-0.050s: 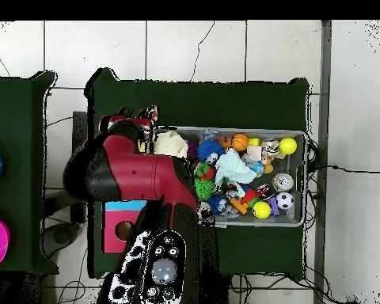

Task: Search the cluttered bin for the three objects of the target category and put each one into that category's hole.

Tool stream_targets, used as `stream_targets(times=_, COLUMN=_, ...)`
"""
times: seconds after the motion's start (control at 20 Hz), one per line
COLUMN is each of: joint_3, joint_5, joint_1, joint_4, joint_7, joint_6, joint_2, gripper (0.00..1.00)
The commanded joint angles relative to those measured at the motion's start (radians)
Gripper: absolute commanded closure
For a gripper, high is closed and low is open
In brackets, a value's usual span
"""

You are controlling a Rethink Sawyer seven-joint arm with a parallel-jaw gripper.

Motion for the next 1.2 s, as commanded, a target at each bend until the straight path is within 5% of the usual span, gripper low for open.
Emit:
stream_targets(times=0.05, joint_3=0.022, joint_5=-0.042, joint_1=-0.027, joint_4=0.015, joint_7=0.094, joint_6=0.043, joint_2=0.047, gripper=0.0)
stream_targets(times=0.7, joint_3=0.014, joint_5=-0.036, joint_1=-0.019, joint_4=0.007, joint_7=0.094, joint_6=0.068, joint_2=0.053, gripper=0.0)
stream_targets(times=0.75, joint_3=0.017, joint_5=-0.036, joint_1=-0.021, joint_4=0.007, joint_7=0.094, joint_6=0.068, joint_2=0.051, gripper=1.0)
stream_targets(times=1.2, joint_3=0.02, joint_5=-0.039, joint_1=-0.023, joint_4=0.008, joint_7=0.093, joint_6=0.063, joint_2=0.055, gripper=1.0)
